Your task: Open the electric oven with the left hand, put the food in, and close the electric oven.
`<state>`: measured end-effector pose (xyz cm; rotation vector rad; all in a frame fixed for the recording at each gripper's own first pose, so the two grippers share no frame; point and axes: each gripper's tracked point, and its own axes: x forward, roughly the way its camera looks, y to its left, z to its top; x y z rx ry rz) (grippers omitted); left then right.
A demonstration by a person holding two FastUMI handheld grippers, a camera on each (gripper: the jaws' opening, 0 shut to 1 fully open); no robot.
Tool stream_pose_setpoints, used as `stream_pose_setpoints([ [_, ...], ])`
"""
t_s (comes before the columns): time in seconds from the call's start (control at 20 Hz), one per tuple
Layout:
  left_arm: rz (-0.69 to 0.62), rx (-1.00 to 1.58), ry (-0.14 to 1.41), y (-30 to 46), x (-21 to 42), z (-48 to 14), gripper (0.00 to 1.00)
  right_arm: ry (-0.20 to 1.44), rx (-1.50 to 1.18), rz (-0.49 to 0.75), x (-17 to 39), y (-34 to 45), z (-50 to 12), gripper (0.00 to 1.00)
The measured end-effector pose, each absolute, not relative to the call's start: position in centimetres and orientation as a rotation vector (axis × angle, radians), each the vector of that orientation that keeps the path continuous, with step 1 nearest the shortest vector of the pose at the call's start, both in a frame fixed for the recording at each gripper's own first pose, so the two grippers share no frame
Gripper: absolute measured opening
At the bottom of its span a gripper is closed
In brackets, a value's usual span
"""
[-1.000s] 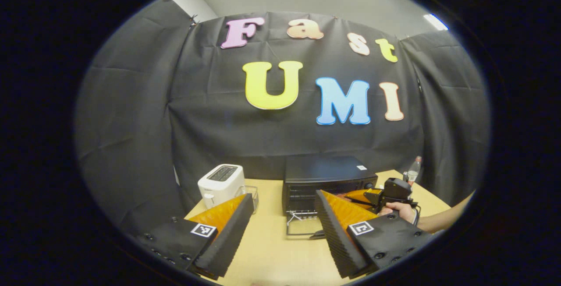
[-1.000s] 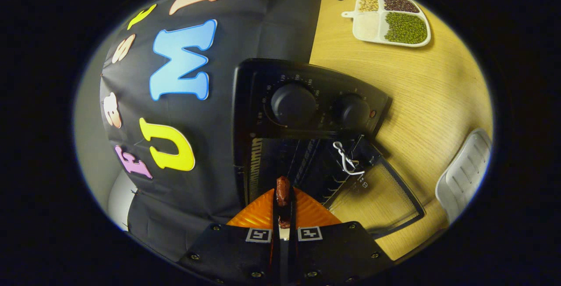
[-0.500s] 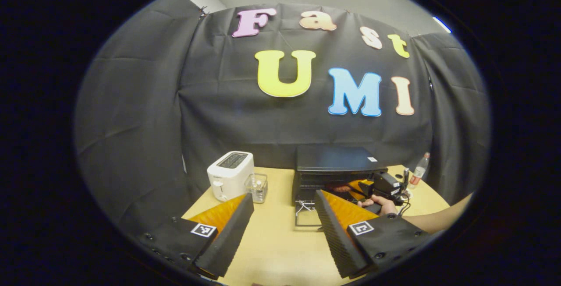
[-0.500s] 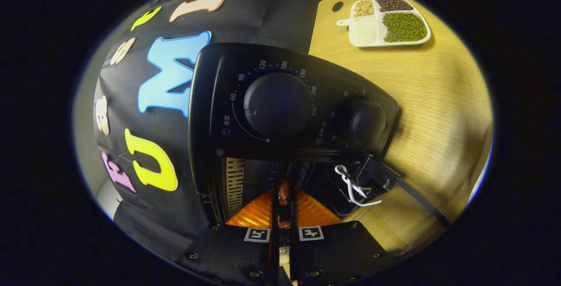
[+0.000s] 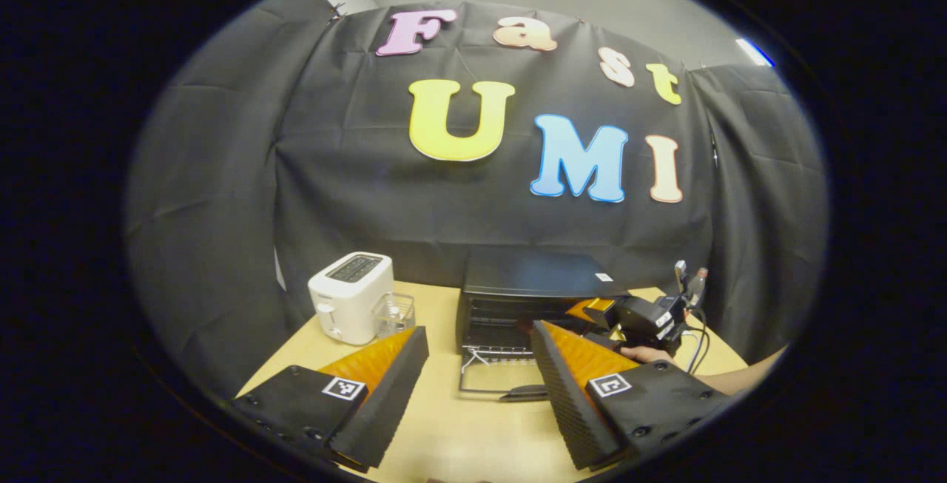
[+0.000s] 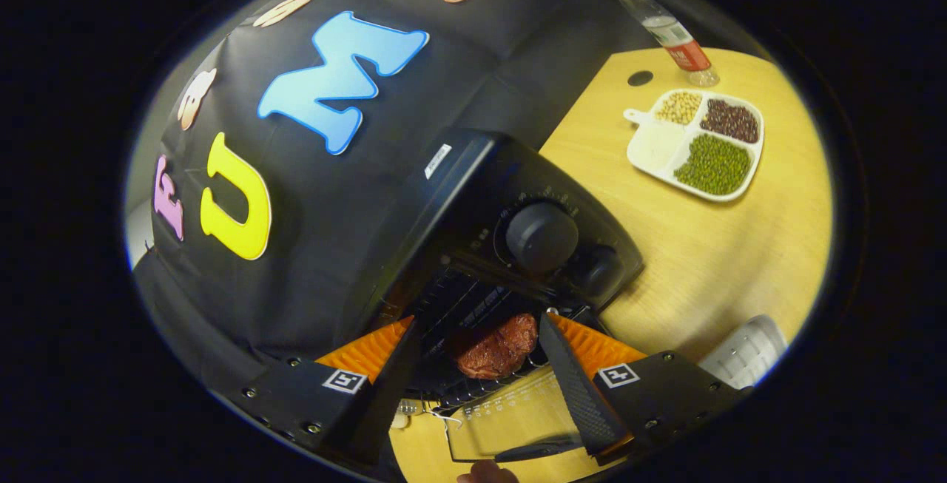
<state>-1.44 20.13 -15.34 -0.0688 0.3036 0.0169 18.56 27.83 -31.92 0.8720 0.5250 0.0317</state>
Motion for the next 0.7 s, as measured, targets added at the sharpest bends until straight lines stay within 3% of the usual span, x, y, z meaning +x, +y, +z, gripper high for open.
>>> stream_pose_setpoints([
  [0.7,-0.08,-0.043,0.325,13.9,1.8,-18.4,0.94,0.259,0.251,0.166,12.0,19.4,-18.0,0.97],
])
